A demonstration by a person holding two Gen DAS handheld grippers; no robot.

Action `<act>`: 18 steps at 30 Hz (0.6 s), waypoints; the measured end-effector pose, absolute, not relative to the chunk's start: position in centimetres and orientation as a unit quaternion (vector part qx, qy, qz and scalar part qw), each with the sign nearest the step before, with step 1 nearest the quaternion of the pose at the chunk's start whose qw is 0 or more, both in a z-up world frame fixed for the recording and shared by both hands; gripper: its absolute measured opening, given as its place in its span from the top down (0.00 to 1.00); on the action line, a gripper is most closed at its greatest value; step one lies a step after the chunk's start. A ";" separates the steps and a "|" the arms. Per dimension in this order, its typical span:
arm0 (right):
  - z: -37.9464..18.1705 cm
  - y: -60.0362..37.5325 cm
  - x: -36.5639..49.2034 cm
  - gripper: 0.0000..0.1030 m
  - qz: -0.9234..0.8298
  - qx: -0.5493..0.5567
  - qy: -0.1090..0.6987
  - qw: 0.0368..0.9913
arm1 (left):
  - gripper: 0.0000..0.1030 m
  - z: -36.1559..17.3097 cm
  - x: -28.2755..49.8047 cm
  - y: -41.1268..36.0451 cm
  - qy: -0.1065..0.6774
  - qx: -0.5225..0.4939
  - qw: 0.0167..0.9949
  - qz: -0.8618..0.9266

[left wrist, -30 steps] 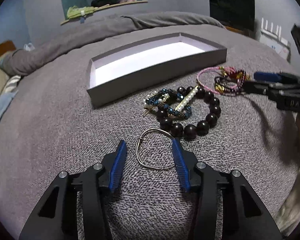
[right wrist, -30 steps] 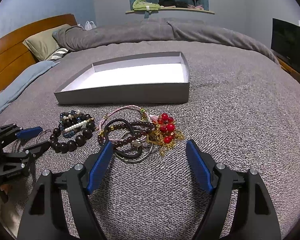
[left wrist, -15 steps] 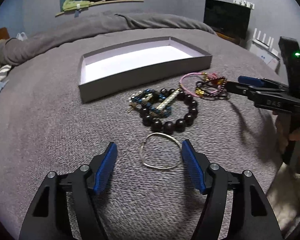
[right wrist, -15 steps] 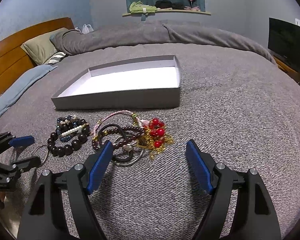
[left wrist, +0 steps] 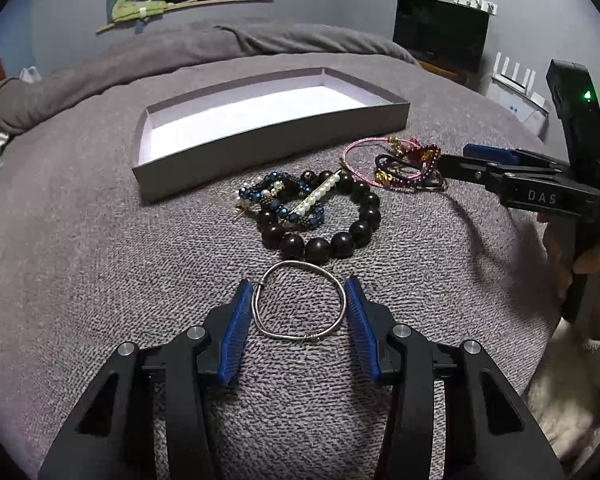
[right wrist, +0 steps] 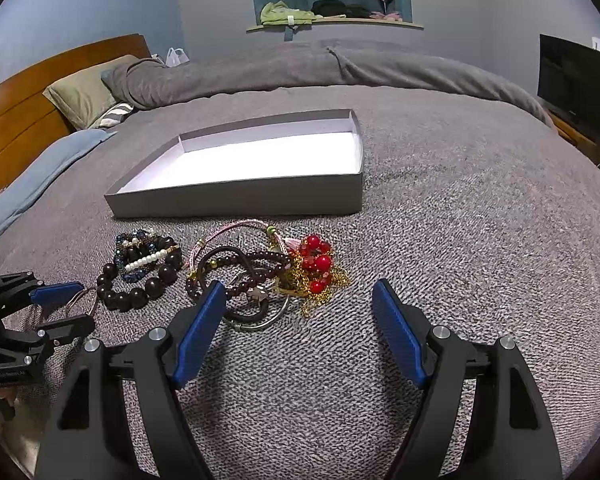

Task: Organize jewelry
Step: 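Grasp the thin silver bangle with the left tool while the right tool grasps the dark bead bracelet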

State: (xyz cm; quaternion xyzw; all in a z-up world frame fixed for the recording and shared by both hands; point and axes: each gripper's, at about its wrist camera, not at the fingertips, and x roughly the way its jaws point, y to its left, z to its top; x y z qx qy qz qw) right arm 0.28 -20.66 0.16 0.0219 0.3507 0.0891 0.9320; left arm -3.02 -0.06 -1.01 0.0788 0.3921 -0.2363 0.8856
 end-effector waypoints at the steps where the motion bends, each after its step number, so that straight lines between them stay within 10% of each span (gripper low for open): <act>1: 0.1 -20.7 0.3 0.27 0.091 0.024 0.352 0.931 | 0.53 -1.0 -3.1 -0.2 0.390 0.082 0.886 -0.235; 18: -0.1 -20.2 2.6 0.70 0.107 0.082 0.378 0.916 | 0.53 0.0 -3.5 0.8 0.366 0.089 0.900 -0.218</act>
